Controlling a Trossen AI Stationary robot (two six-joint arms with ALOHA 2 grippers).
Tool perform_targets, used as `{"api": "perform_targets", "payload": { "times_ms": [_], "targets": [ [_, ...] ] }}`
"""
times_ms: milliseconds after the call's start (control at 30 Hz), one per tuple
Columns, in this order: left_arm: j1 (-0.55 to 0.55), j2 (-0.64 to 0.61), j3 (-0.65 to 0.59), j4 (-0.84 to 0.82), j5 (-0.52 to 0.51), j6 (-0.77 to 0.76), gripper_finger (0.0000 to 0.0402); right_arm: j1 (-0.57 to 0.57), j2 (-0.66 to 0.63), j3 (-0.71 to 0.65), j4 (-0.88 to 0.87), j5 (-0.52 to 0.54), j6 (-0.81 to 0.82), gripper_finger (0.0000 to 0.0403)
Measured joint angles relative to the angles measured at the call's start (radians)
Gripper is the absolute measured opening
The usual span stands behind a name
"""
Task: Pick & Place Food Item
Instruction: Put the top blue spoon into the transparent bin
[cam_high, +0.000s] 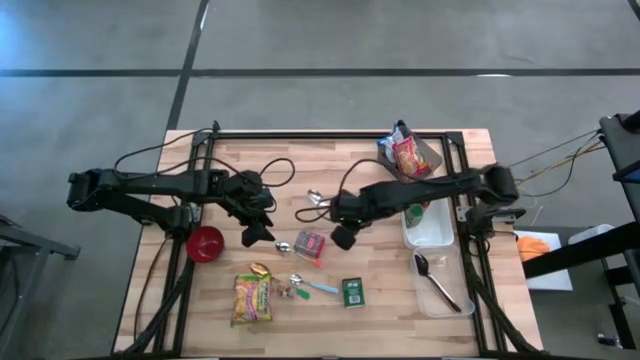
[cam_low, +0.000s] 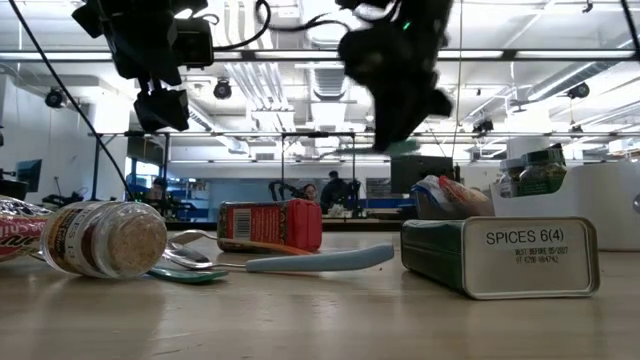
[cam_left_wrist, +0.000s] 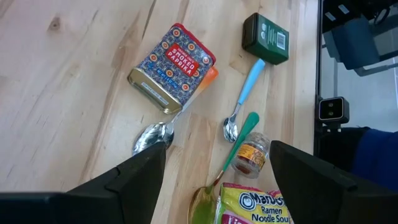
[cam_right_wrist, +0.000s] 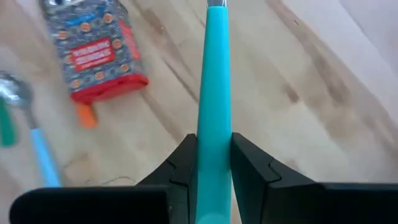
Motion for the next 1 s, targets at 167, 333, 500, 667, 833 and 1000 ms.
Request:
{"api": "perform_targets", "payload": {
  "times_ms": [167, 333, 500, 667, 833, 1000],
  "targets": [
    [0.000, 0.000, 0.000, 0.002, 0.000, -0.043, 0.0289, 0.064, -0.155, -0.063, -0.053, -0.018, 0.178, 0.0059],
    [0.000, 0.000, 0.002, 0.012, 0.000, -0.105, 0.0289, 0.178, -0.327, -0.163, -0.063, -0.041, 0.386, 0.0059],
    [0.000, -0.001, 0.002, 0.014, 0.000, -0.138, 0.0289, 0.332, -0.459, -0.266, -0.063, -0.028, 0.554, 0.0059],
    [0.000, -0.001, 0.002, 0.014, 0.000, -0.141, 0.0289, 0.514, -0.557, -0.353, -0.063, 0.084, 0.791, 0.0059],
    [0.003, -0.001, 0.002, 0.015, 0.000, -0.166, 0.0289, 0.675, -0.612, -0.417, -0.071, 0.191, 1.007, 0.0059],
    [0.006, -0.002, 0.002, 0.024, 0.000, -0.208, 0.0289, 0.793, -0.612, -0.437, -0.092, 0.208, 1.136, 0.0059]
  ]
}}
